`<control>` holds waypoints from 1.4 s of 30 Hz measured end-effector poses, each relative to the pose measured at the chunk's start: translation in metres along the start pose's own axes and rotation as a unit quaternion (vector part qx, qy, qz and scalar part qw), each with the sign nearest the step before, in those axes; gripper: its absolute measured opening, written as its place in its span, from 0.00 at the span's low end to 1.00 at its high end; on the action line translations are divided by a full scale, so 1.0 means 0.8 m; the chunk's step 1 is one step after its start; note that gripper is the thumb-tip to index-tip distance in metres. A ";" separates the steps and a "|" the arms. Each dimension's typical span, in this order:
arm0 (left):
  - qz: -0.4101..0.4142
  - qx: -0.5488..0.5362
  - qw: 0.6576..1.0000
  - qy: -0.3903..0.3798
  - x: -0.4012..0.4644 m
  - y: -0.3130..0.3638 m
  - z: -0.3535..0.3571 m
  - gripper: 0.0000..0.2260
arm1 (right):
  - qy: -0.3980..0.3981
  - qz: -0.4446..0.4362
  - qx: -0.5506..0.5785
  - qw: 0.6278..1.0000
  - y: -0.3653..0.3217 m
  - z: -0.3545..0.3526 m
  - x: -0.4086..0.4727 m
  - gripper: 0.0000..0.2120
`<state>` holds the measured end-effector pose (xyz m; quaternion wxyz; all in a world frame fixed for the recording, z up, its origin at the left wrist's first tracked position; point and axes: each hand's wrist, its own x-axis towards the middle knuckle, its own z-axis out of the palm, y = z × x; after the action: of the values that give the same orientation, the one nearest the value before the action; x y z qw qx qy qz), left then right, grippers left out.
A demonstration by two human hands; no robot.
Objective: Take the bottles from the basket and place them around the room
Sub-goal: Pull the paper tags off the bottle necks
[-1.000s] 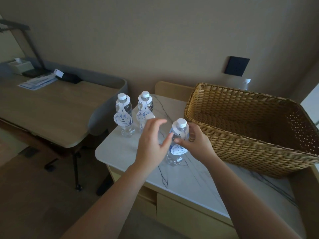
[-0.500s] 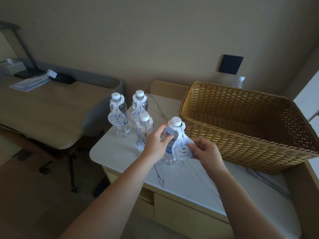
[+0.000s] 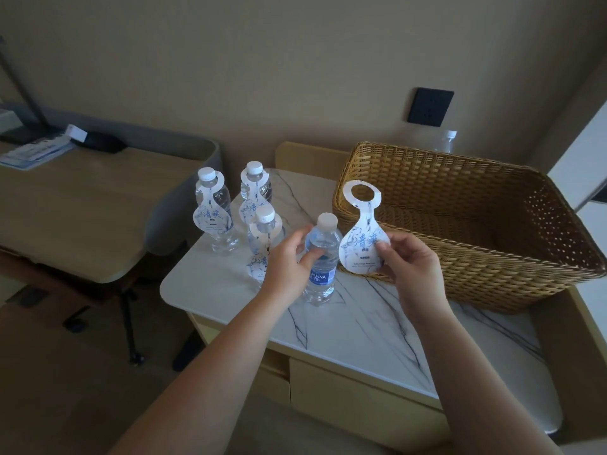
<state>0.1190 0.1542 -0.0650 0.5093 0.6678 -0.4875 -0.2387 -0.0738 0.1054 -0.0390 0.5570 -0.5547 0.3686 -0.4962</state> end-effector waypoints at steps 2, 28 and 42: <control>0.010 0.007 1.000 0.009 0.000 -0.002 0.001 0.20 | 0.039 0.025 -0.039 0.998 0.016 -0.026 -0.012 0.04; 0.007 0.038 0.999 0.016 -0.005 0.009 0.004 0.22 | 0.144 0.080 -0.472 0.866 0.134 -0.098 -0.057 0.13; 0.012 0.024 0.987 0.160 0.002 -0.013 -0.121 0.19 | -0.108 -0.088 -0.341 0.930 0.028 0.140 -0.055 0.26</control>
<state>0.2025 0.1960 -0.0386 0.5676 0.7034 -0.4134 -0.1102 0.0268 0.1733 -0.0549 0.3247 -0.7917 0.4030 -0.3247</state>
